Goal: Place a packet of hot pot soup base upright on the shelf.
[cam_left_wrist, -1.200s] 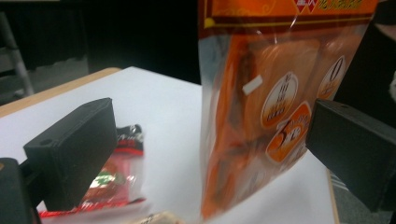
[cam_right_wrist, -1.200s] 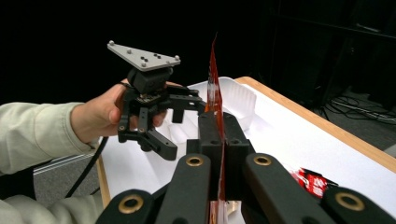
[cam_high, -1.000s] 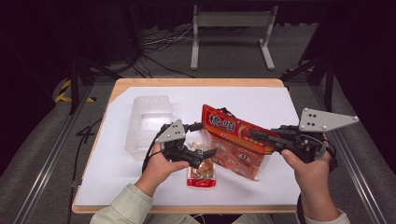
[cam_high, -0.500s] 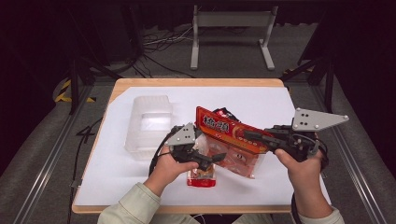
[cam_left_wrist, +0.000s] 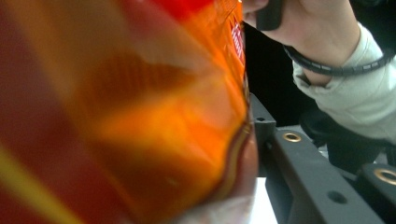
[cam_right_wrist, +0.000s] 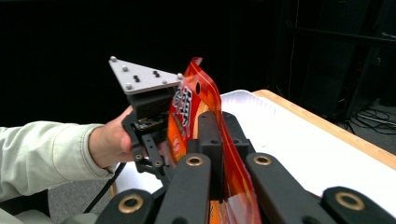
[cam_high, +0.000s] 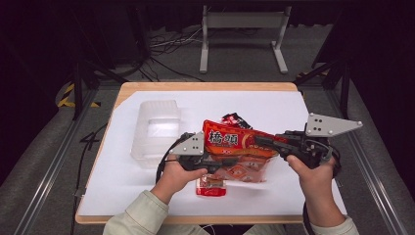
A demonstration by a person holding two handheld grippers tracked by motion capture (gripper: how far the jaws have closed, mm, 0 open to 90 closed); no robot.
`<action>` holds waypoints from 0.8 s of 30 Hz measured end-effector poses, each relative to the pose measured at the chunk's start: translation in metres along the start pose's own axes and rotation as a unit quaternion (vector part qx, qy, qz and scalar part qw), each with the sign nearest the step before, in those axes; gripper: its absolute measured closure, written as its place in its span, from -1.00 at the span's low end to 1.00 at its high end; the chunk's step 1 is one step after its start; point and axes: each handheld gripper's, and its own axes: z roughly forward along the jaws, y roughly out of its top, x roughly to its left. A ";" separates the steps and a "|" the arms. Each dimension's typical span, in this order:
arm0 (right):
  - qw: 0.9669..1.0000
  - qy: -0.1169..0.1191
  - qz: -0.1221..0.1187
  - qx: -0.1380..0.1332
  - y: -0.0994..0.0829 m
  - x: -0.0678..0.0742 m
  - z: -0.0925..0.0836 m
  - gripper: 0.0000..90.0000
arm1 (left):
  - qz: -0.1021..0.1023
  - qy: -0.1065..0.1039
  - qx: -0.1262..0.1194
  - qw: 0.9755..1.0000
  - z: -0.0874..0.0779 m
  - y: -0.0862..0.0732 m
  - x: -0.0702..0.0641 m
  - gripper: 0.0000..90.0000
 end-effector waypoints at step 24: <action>0.999 -0.048 0.012 0.001 -0.014 -0.025 -0.006 0.17 | -0.025 0.076 0.022 0.997 -0.034 0.010 0.009 0.58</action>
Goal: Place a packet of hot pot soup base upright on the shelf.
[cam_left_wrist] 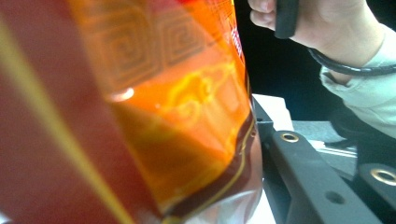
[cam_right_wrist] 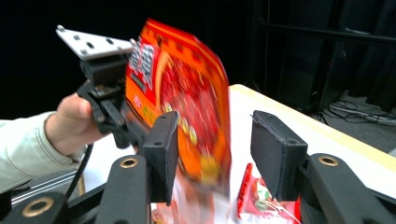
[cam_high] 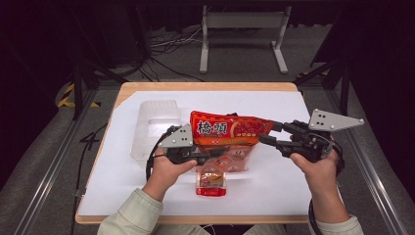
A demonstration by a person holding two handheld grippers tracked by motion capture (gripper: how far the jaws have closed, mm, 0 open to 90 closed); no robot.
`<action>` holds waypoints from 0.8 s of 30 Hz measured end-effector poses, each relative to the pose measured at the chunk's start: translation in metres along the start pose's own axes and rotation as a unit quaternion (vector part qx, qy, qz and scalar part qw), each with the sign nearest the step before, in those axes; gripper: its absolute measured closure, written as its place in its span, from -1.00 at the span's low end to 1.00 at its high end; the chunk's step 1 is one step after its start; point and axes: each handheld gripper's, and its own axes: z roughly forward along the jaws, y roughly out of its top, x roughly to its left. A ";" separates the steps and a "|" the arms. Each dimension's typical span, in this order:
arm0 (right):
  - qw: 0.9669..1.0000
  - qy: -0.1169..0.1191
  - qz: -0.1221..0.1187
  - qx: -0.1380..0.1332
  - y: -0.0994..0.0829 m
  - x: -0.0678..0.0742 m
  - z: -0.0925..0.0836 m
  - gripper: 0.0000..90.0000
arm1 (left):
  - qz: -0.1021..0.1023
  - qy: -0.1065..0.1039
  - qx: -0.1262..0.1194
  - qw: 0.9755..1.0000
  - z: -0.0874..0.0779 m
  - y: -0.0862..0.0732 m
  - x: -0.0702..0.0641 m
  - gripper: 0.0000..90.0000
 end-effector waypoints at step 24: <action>0.996 -0.081 0.044 0.019 -0.024 -0.047 -0.021 0.07 | -0.006 0.016 -0.019 1.000 -0.016 0.017 0.012 0.59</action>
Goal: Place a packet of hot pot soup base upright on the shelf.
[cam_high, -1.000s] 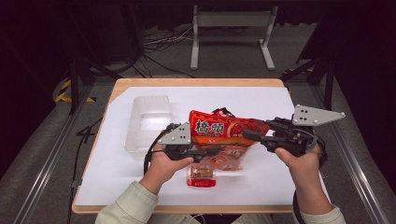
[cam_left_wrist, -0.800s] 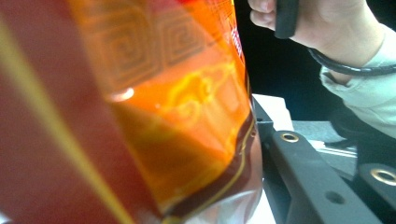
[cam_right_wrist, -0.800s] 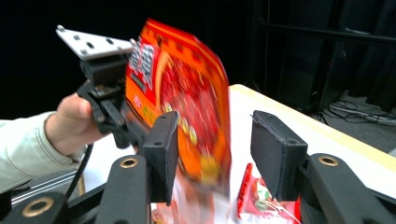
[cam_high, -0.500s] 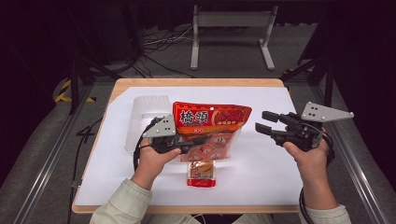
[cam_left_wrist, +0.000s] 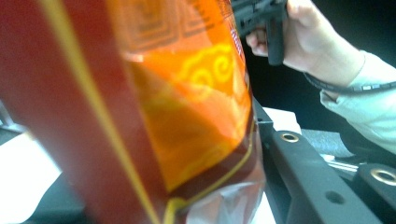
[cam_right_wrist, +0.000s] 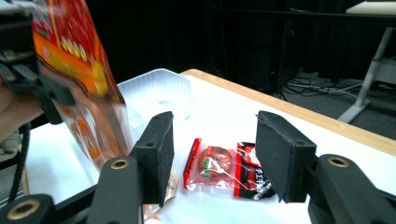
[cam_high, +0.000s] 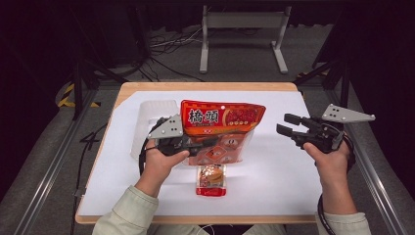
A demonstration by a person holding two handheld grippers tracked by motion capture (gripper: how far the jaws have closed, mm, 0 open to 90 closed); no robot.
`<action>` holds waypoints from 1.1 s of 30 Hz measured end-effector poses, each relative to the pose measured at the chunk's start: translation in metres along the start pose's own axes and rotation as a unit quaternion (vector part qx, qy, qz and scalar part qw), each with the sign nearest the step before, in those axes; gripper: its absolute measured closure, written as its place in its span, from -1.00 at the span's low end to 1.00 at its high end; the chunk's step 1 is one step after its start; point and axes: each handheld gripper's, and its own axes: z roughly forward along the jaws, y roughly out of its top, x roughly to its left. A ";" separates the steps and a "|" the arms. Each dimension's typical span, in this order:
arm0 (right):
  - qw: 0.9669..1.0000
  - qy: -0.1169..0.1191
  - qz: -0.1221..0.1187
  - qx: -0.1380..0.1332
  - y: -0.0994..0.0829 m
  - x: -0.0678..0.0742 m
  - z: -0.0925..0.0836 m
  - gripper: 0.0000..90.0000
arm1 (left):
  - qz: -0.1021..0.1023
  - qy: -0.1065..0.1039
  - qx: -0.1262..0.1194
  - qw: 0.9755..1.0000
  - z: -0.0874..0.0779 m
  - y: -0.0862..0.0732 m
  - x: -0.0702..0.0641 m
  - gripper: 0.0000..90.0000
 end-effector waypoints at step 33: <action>0.999 -0.007 0.030 0.023 -0.016 -0.022 0.008 -0.04 | -0.036 0.124 -0.011 0.992 -0.022 0.036 0.074 0.59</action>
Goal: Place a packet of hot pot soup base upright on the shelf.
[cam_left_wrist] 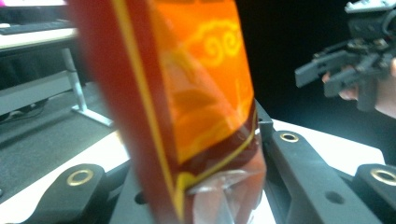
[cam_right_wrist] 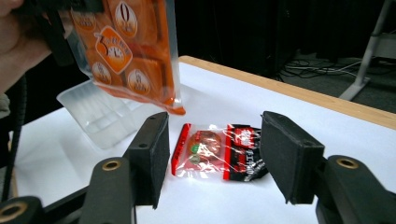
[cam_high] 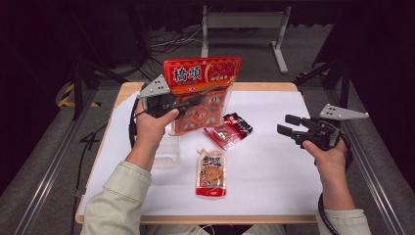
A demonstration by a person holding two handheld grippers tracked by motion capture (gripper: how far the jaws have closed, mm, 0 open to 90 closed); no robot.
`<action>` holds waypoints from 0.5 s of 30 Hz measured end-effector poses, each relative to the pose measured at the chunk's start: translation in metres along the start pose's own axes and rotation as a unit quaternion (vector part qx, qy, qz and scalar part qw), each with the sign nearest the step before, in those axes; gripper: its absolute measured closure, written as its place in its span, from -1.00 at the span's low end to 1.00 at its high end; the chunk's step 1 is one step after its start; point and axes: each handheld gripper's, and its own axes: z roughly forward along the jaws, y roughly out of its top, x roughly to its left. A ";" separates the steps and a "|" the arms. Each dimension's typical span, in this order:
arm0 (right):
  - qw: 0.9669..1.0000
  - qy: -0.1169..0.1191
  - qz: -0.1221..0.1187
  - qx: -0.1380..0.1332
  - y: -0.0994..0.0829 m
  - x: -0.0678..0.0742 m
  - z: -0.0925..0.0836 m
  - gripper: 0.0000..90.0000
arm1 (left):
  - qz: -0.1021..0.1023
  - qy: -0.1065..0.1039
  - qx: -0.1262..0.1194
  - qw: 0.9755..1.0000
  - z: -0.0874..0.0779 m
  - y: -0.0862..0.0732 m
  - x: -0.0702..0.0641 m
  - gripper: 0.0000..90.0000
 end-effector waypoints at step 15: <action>1.000 -0.009 -0.002 0.009 -0.003 -0.003 0.004 -0.11 | -0.015 0.039 -0.006 0.999 -0.003 0.000 0.026 0.59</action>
